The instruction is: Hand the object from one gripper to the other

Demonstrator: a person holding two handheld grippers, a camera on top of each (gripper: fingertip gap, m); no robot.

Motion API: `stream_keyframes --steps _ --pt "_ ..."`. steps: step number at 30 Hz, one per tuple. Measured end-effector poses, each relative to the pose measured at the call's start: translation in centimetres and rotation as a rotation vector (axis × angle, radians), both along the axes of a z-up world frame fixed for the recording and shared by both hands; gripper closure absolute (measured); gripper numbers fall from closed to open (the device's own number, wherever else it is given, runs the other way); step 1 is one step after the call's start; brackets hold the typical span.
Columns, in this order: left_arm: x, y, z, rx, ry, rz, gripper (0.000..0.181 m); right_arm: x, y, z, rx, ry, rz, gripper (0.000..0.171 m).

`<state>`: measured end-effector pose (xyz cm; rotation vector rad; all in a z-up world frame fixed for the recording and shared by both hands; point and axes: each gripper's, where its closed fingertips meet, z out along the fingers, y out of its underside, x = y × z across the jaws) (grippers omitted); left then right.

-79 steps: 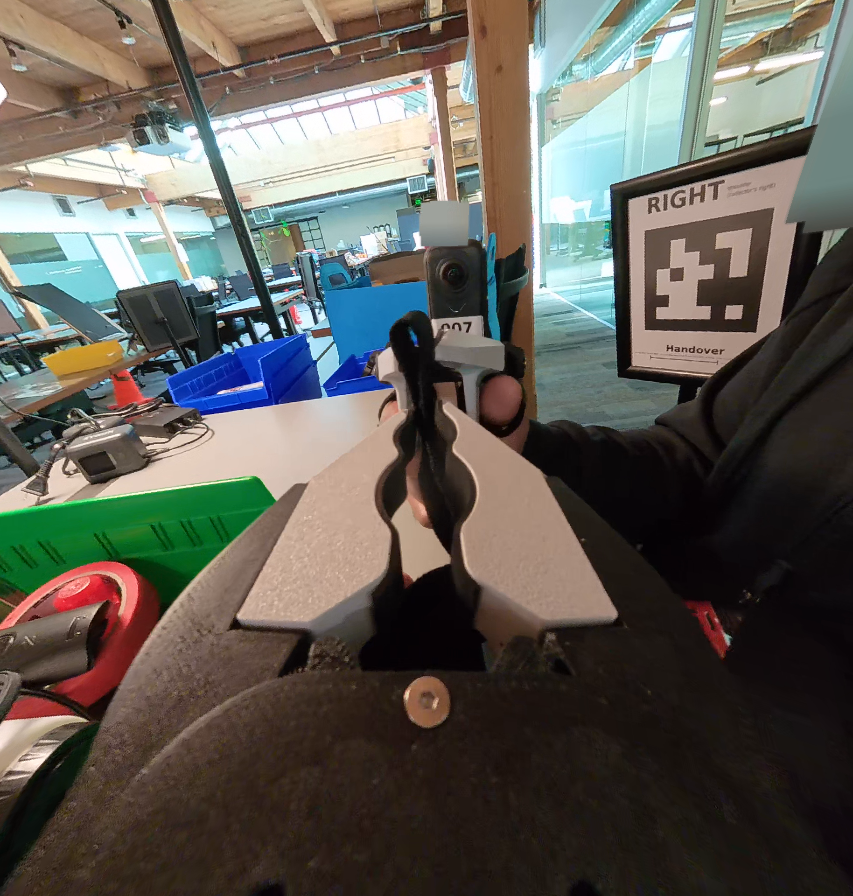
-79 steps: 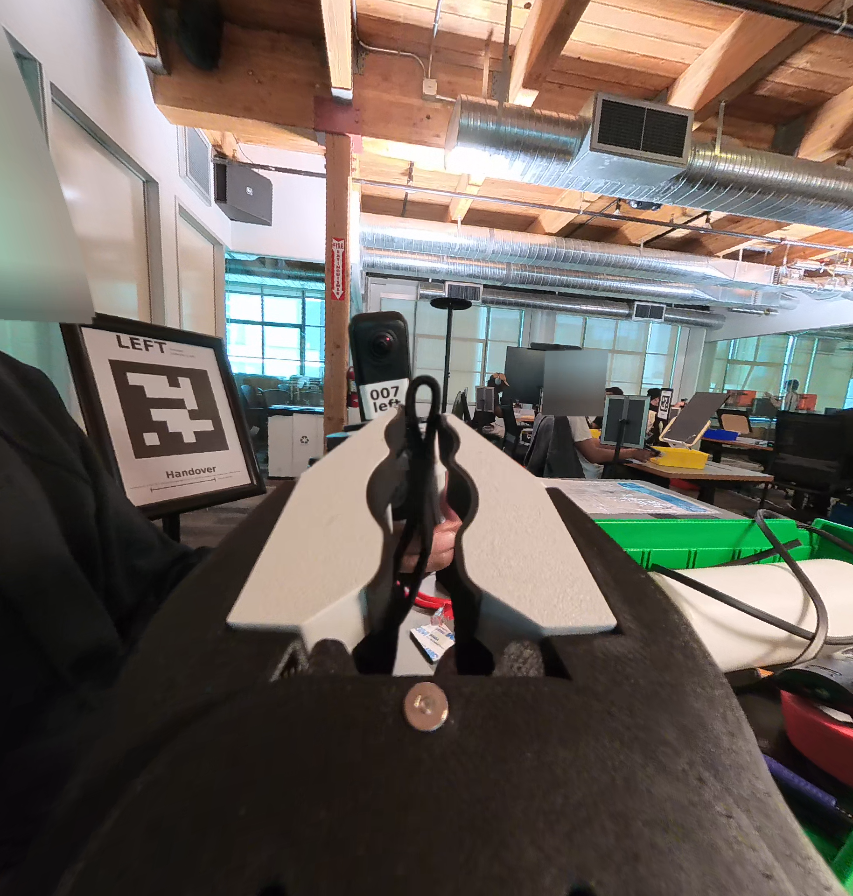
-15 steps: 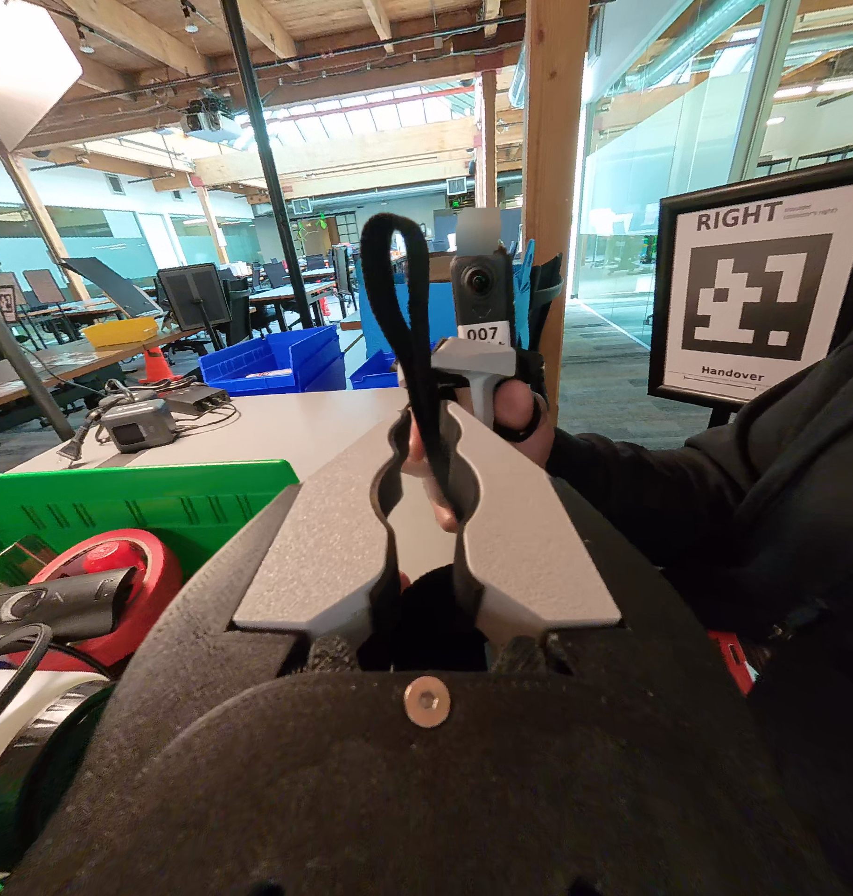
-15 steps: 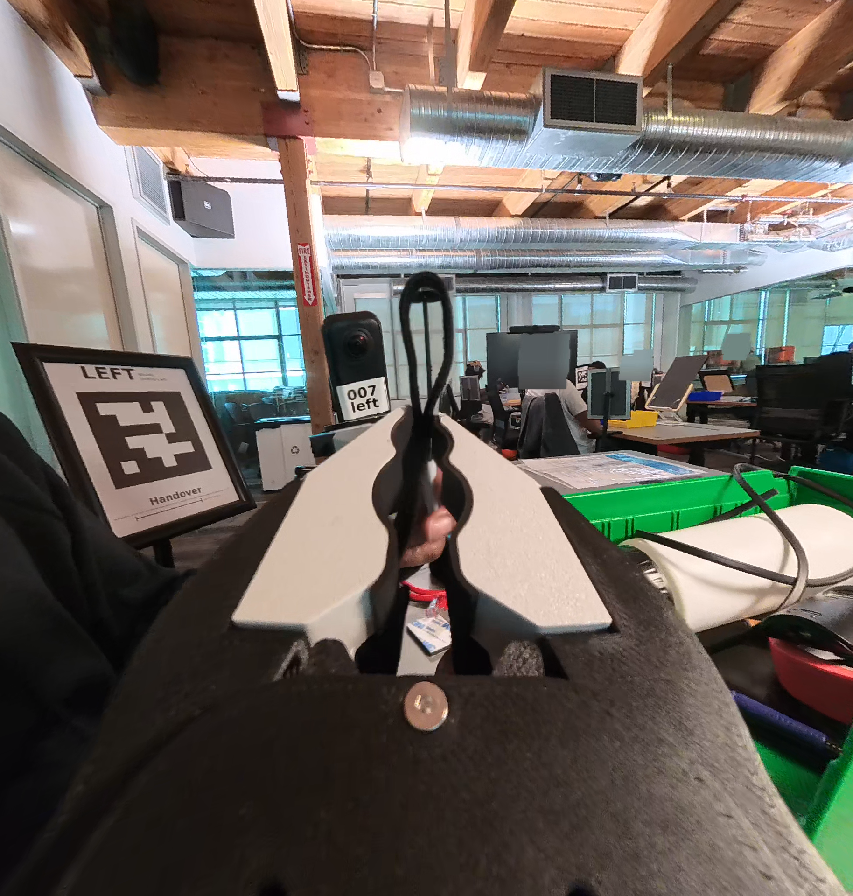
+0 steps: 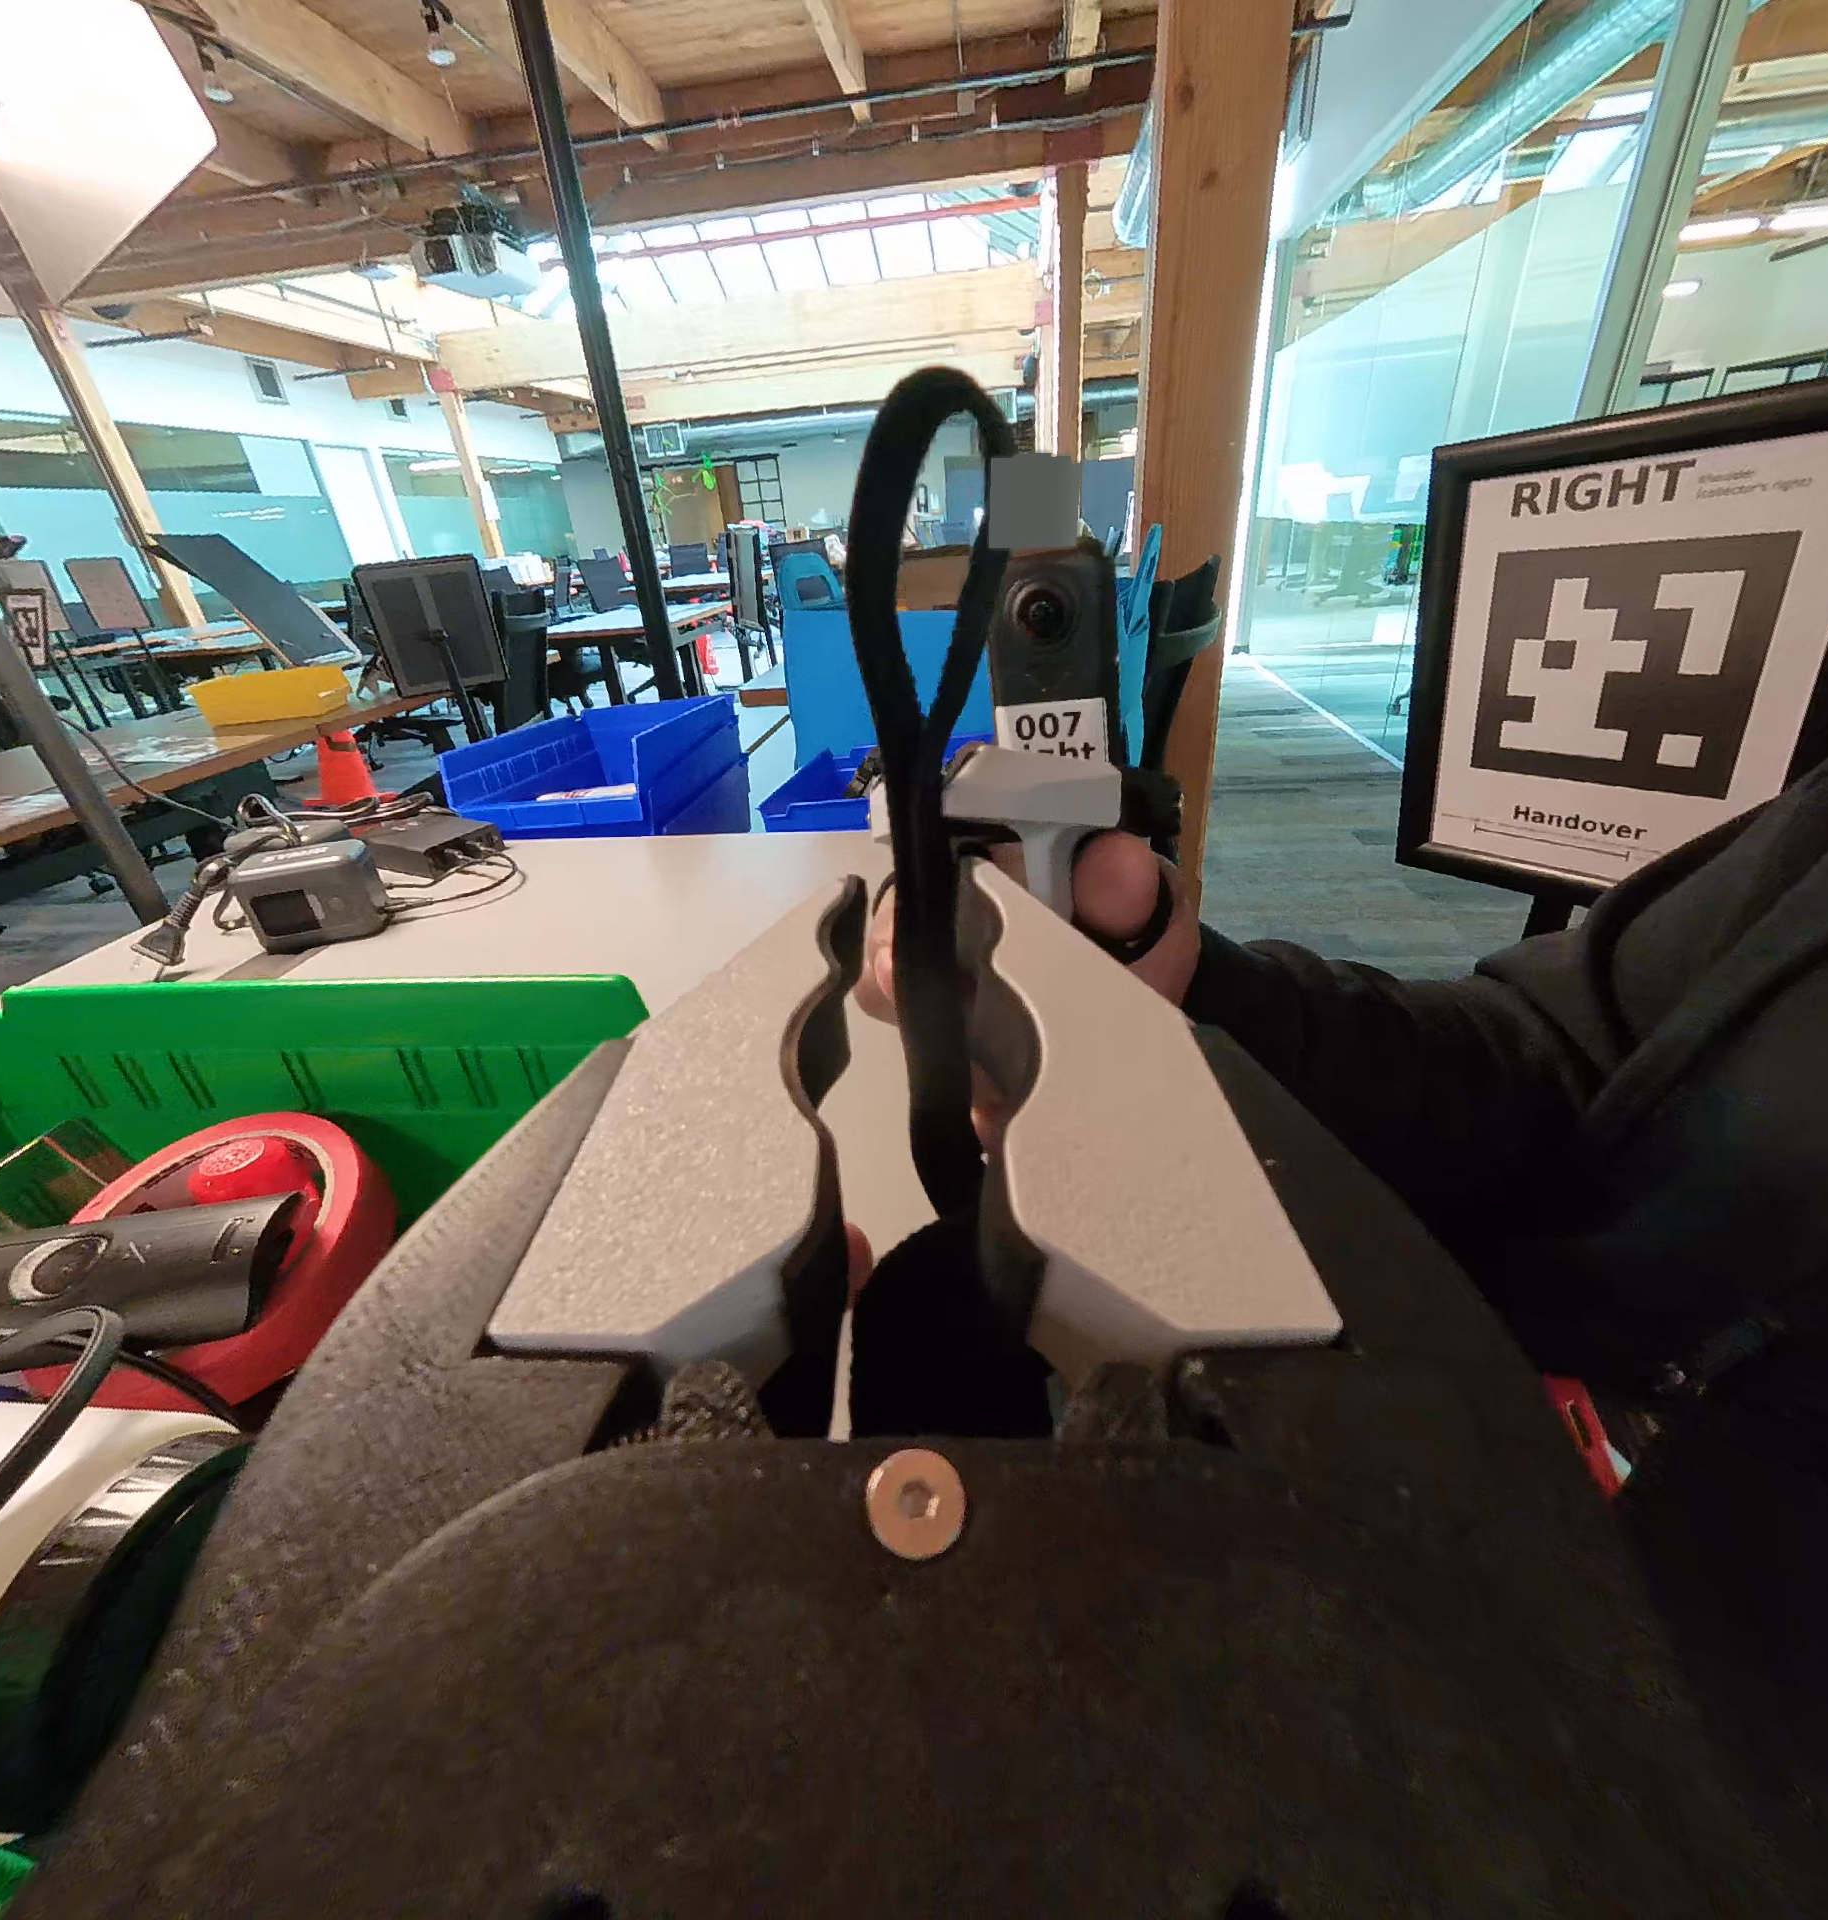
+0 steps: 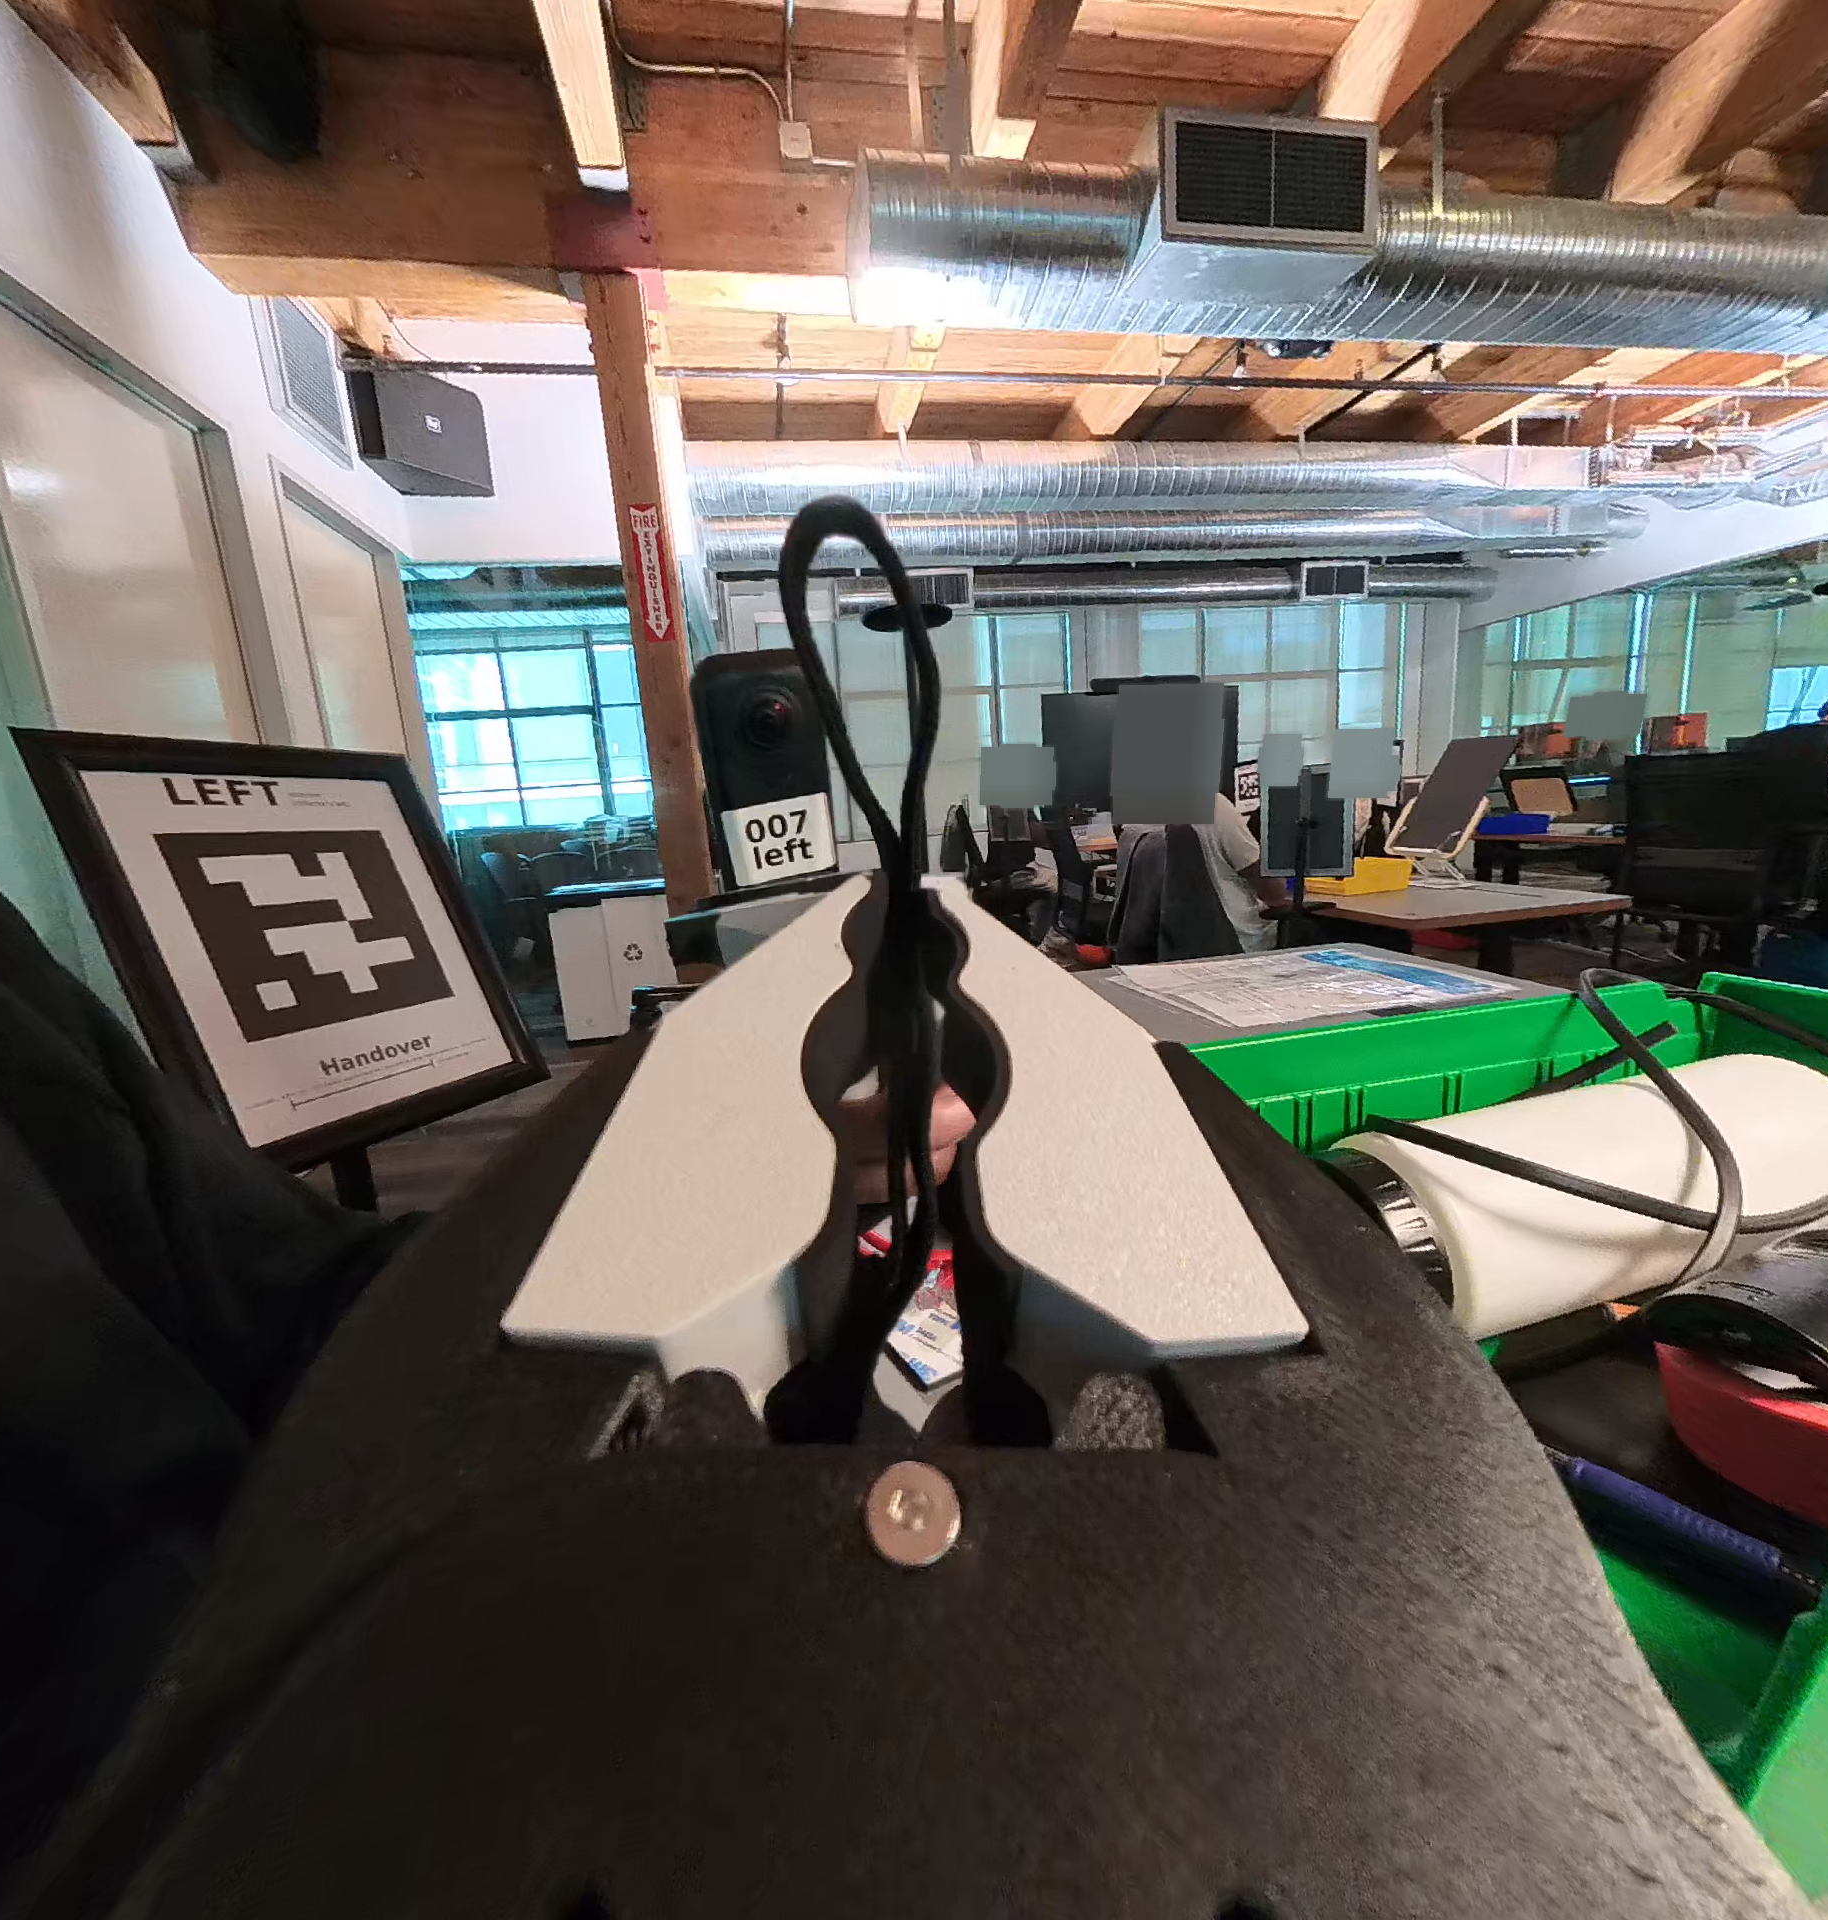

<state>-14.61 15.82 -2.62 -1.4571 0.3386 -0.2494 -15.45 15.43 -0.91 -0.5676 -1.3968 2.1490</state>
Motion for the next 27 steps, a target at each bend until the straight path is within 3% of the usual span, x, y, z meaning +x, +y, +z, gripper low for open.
stream_keyframes --steps 5,14,19,23,27 --pt "0.1 -0.2 0.5 0.032 0.007 -0.002 0.175 -0.1 0.1 0.0 -0.015 -0.015 0.003 0.156" --pt "-0.1 -0.3 0.2 0.006 -0.013 -0.009 0.166 -0.1 0.0 0.0 -0.007 -0.008 0.003 0.164" --pt "-0.2 -0.5 1.0 0.049 -0.013 -0.005 0.175 -0.2 -0.2 -0.3 -0.009 -0.031 0.021 0.15" --pt "-0.4 -0.8 1.5 0.072 -0.036 -0.009 0.176 -0.3 -1.0 -1.1 0.056 -0.042 0.022 0.163" --pt "-0.2 -0.8 1.4 0.071 -0.046 -0.021 0.172 -0.4 -1.0 -1.0 0.065 -0.032 0.009 0.165"
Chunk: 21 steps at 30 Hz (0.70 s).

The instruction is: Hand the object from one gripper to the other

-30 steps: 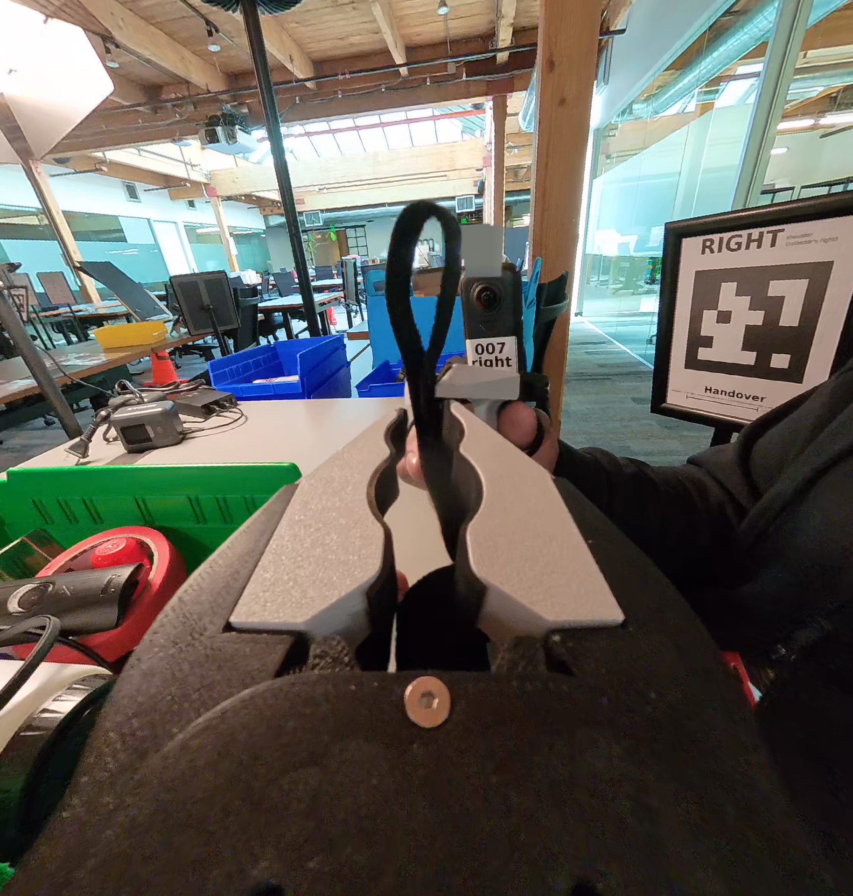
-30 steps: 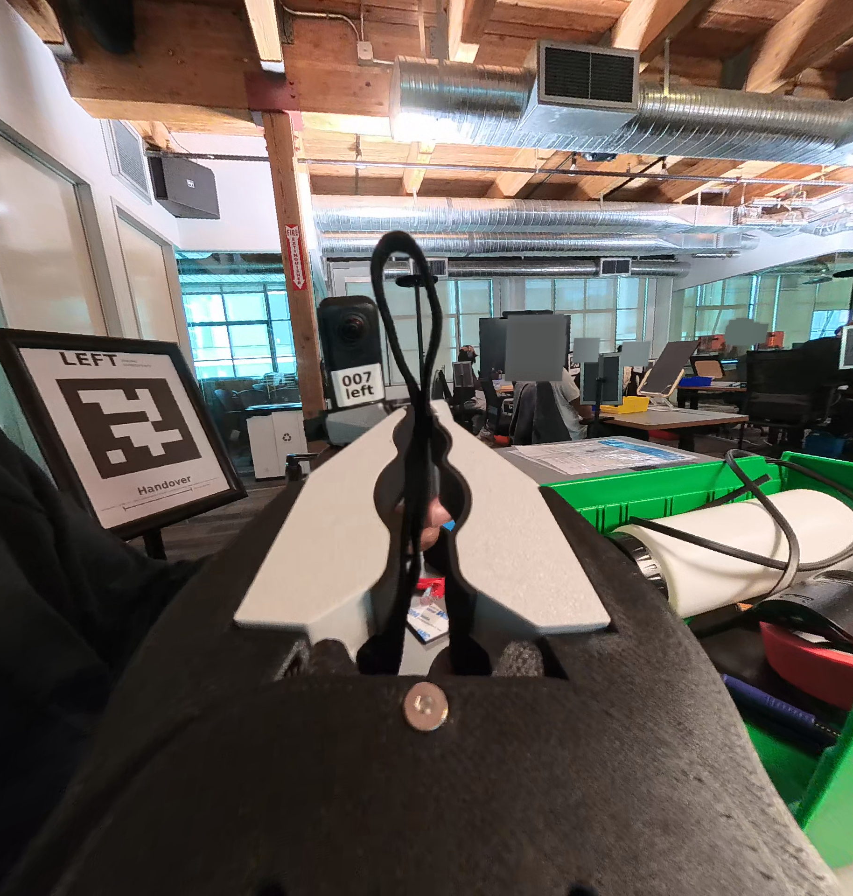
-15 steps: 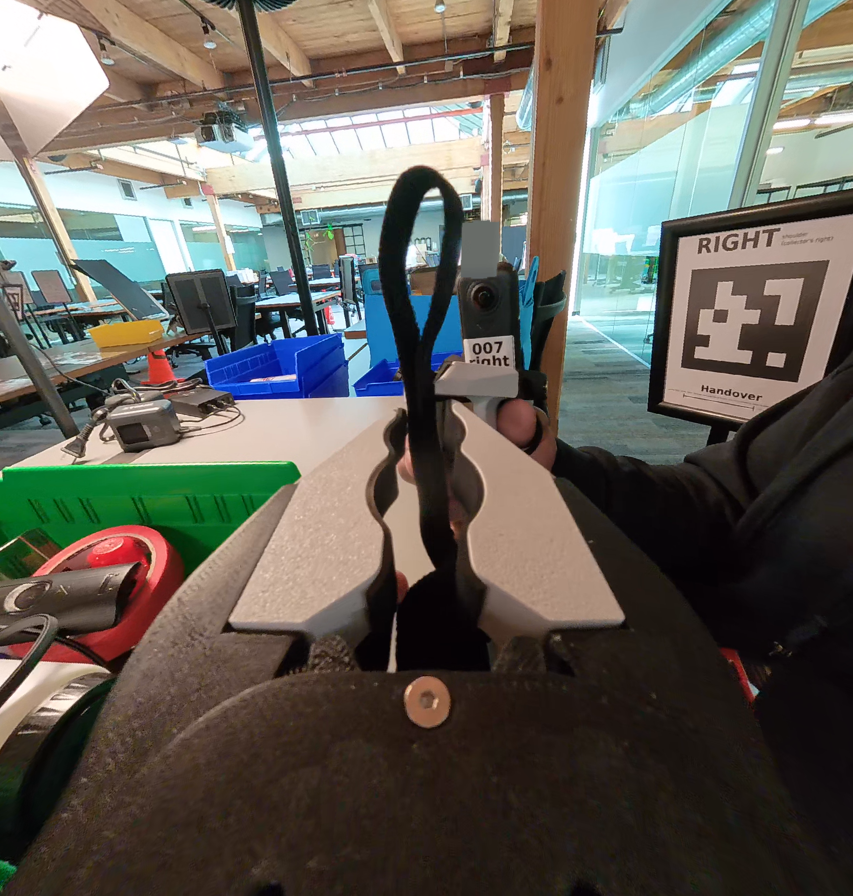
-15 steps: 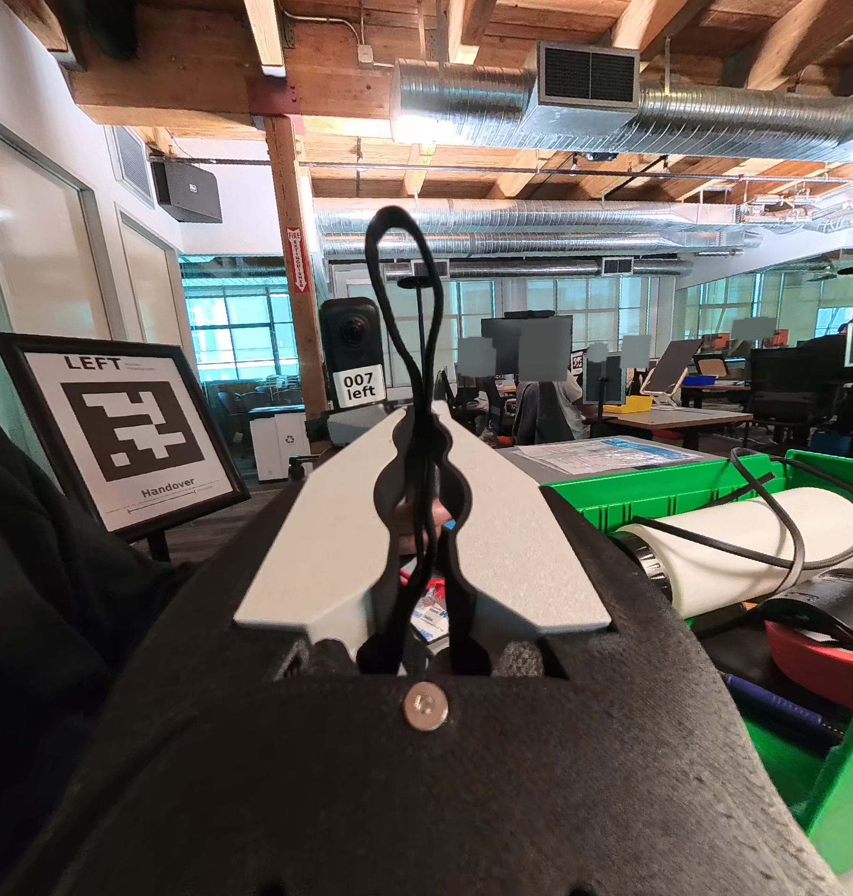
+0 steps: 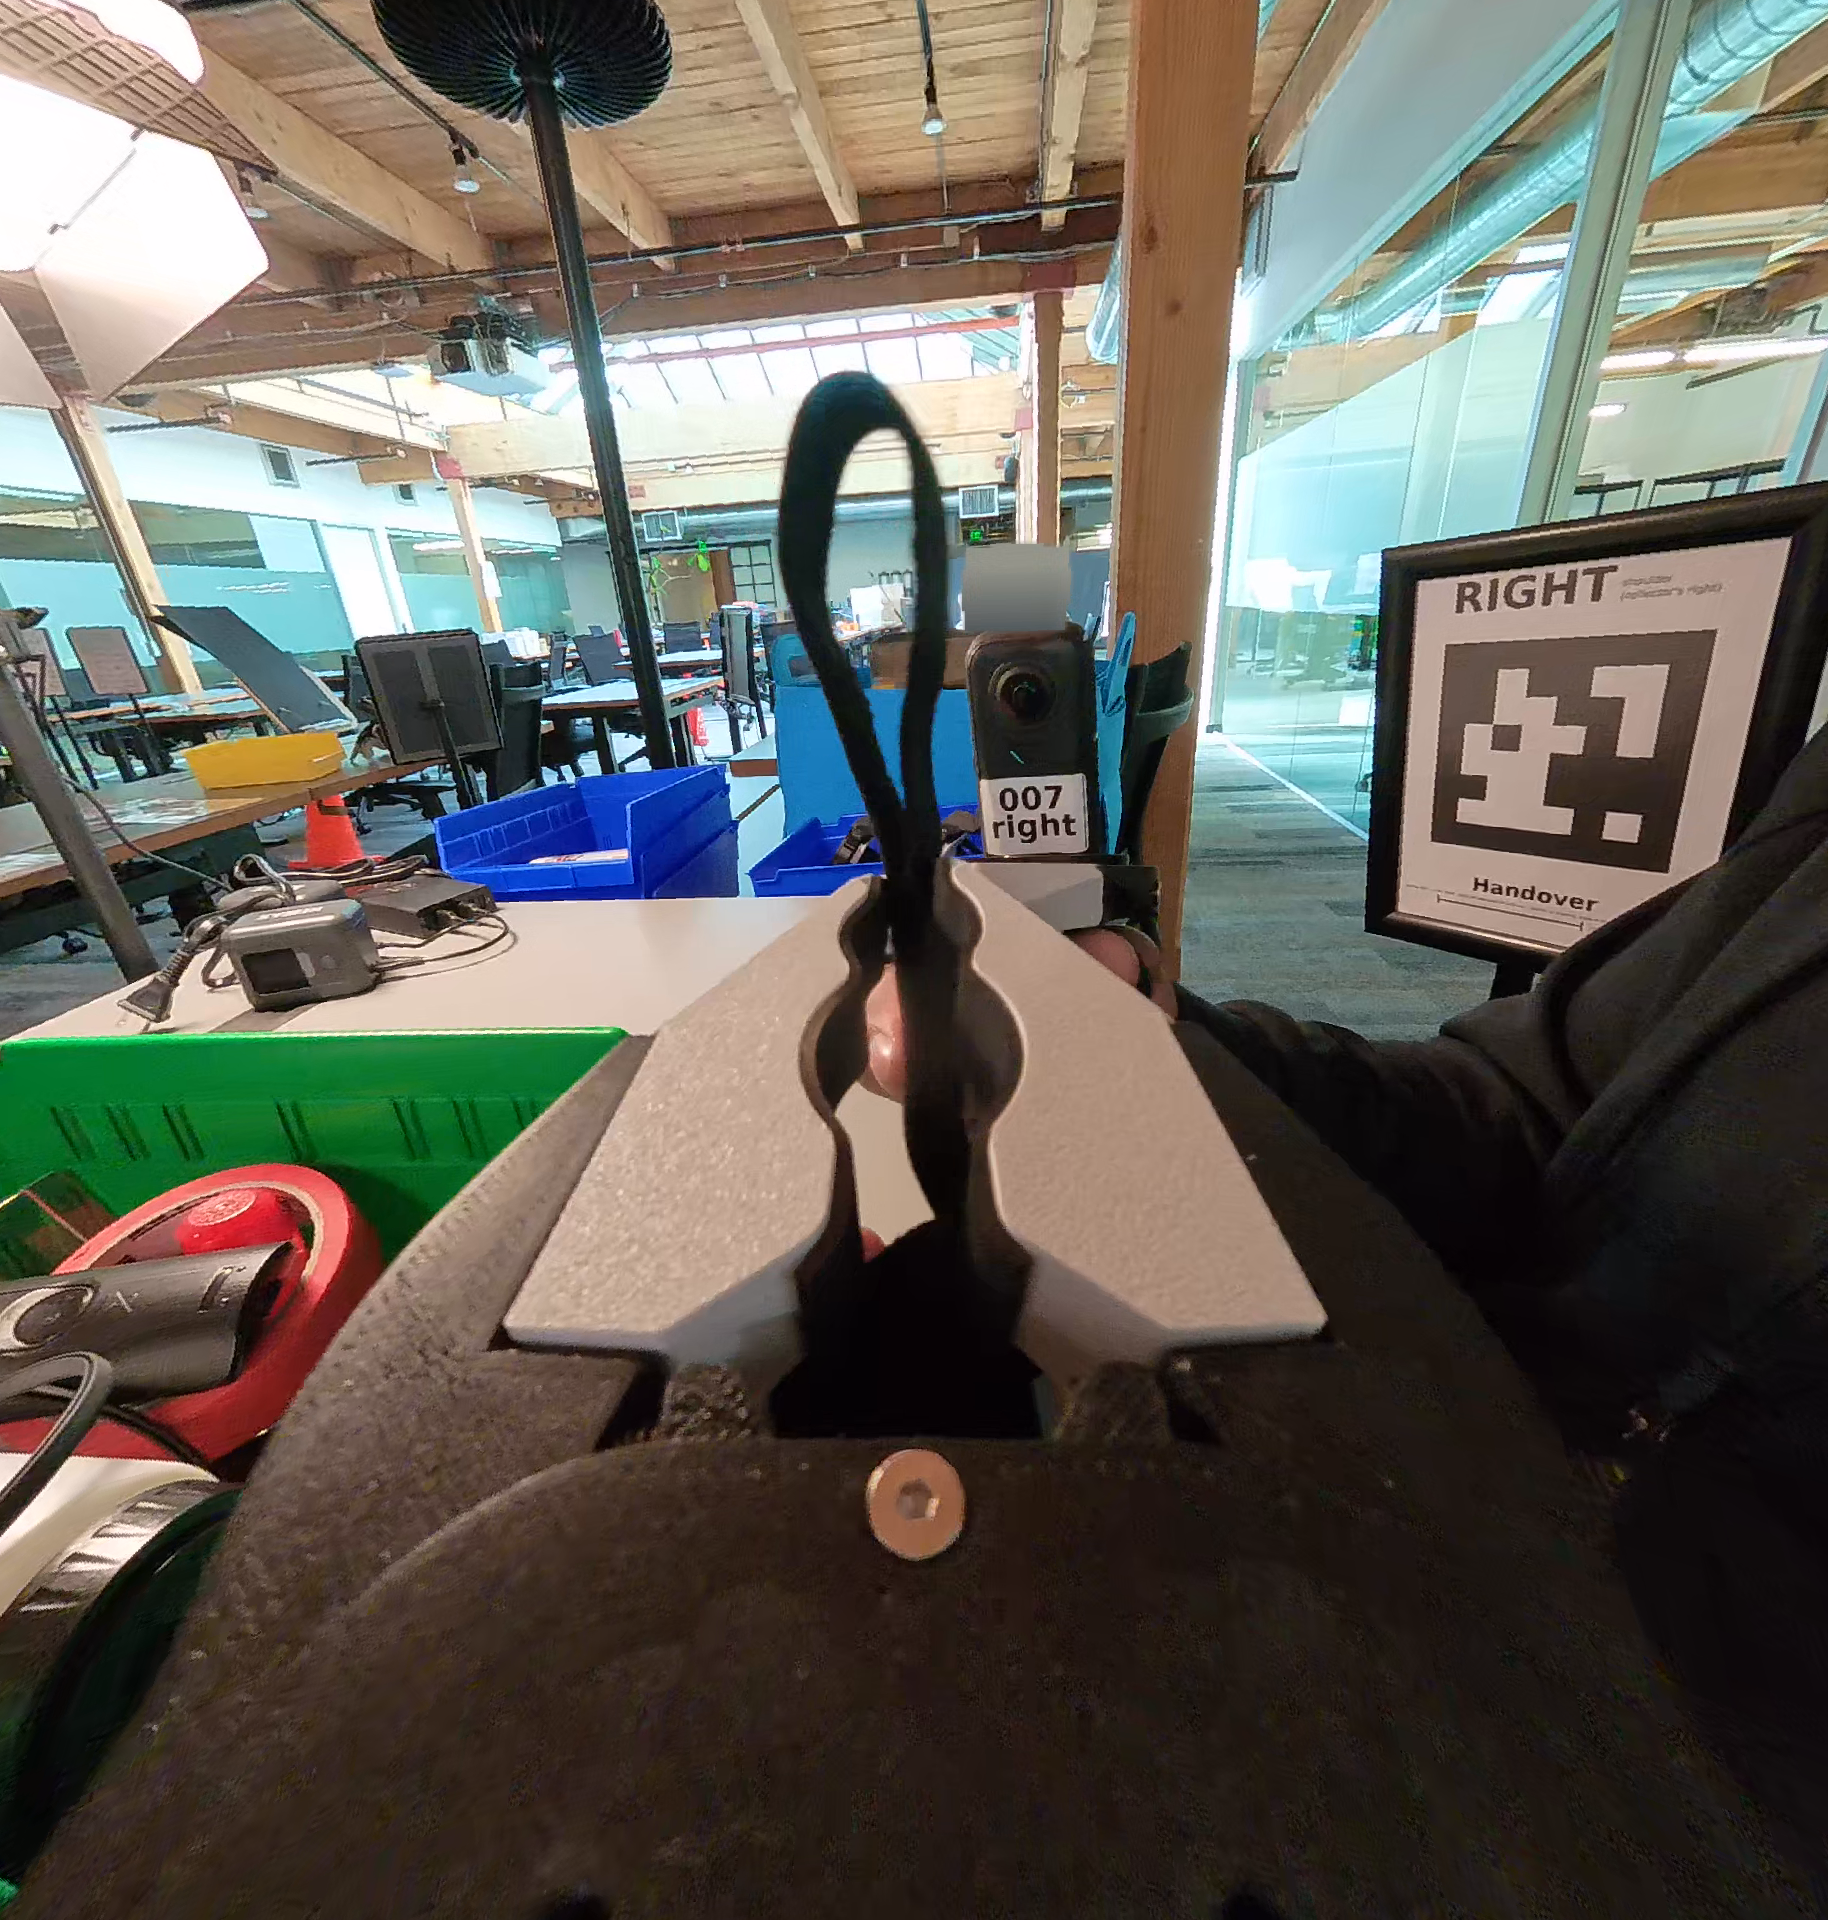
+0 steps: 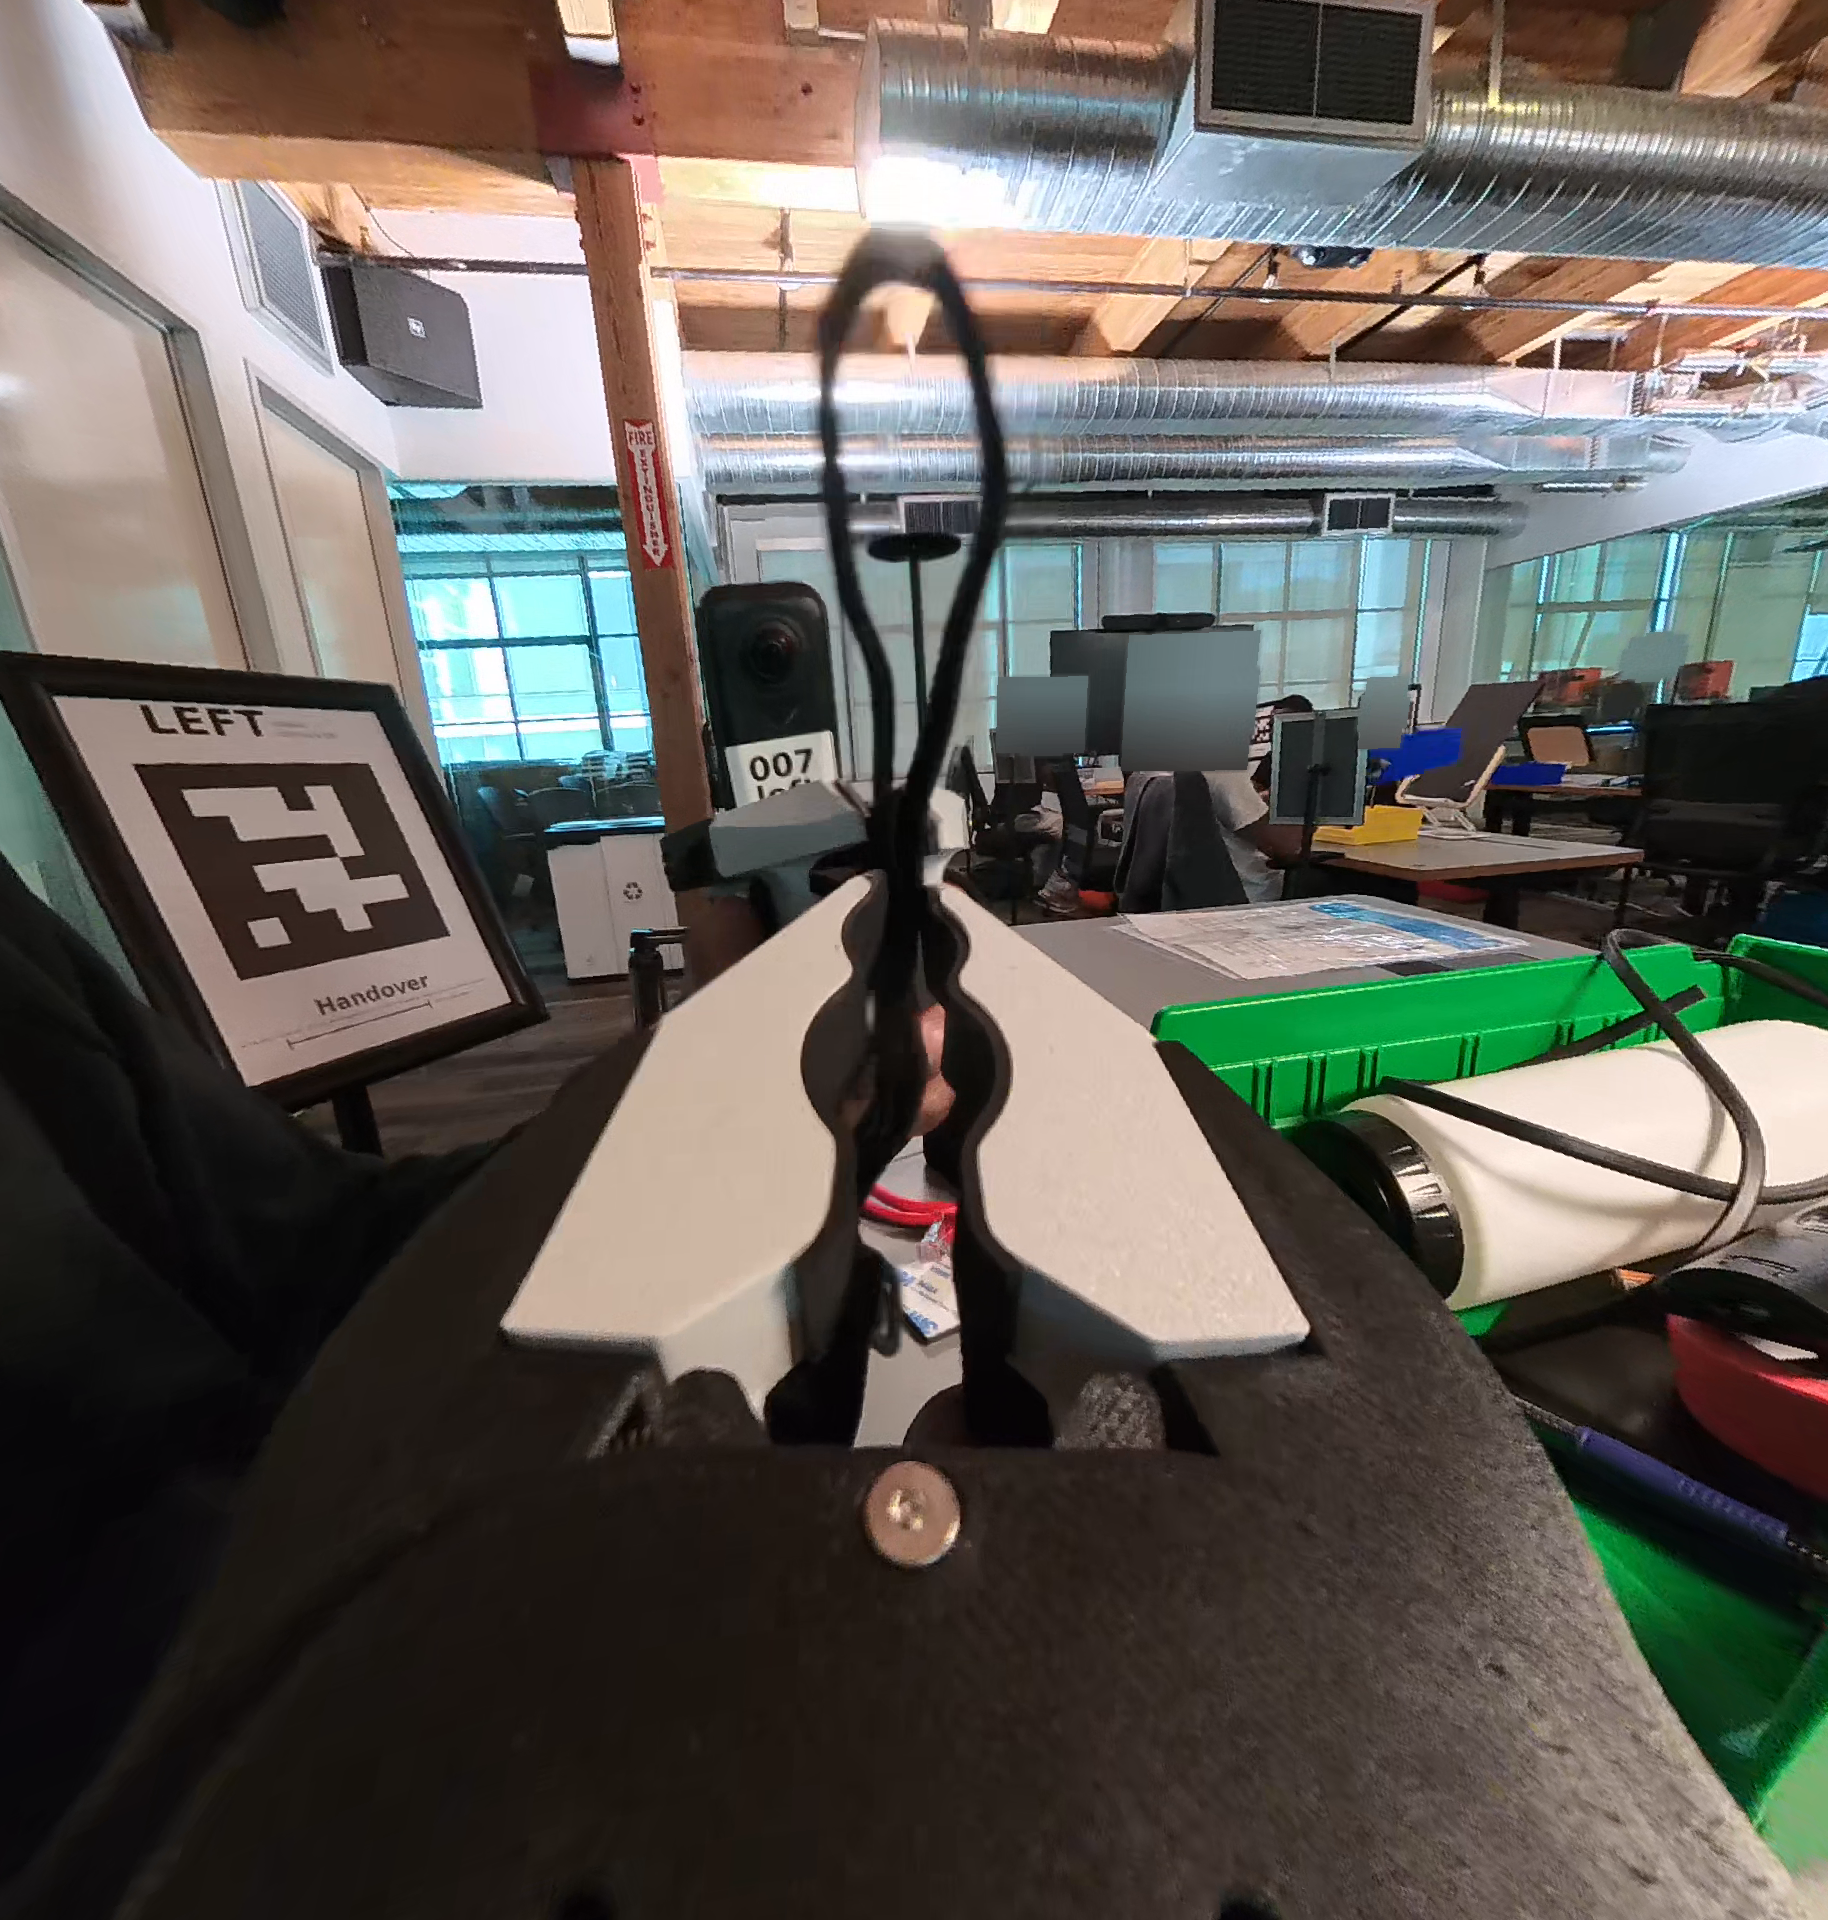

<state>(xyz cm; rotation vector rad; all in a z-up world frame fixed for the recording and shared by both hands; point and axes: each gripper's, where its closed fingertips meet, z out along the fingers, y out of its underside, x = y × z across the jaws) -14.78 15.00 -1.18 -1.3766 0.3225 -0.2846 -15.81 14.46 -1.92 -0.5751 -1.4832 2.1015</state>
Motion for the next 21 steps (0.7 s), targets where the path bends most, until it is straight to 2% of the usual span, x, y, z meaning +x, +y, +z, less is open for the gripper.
stream_keyframes --steps 2,4,6,7,10,14,16,19,21 --pt "-0.1 0.1 -0.2 -0.011 -0.006 -0.001 0.167 0.1 0.1 0.2 -0.012 0.003 0.008 0.165" --pt "0.1 0.0 -0.3 -0.011 0.012 -0.006 0.174 0.2 0.1 0.2 -0.017 0.003 0.014 0.163" --pt "0.0 0.0 0.0 0.009 0.015 0.005 0.175 0.3 -0.2 0.0 -0.014 -0.009 0.032 0.151" --pt "-0.1 0.0 0.2 0.015 0.003 0.003 0.175 0.2 -0.4 -0.3 0.004 -0.02 0.034 0.15" --pt "-0.1 -0.1 0.3 0.018 -0.011 -0.006 0.174 -0.3 -0.8 -1.0 0.068 -0.019 -0.003 0.164" --pt "0.0 0.0 0.0 0.0 -0.016 -0.014 0.169 -0.1 -0.5 -0.5 0.043 -0.008 -0.001 0.165" --pt "0.1 0.0 -0.1 -0.001 0.001 -0.012 0.174 0.1 -0.4 -0.3 0.024 -0.009 0.016 0.164" --pt "0.0 0.0 0.2 0.014 0.002 -0.003 0.175 0.2 -0.7 -0.4 0.018 -0.02 0.037 0.155" --pt "-0.1 -0.1 0.3 0.018 -0.008 -0.008 0.175 0.0 -0.9 -0.8 0.043 -0.03 0.031 0.163"
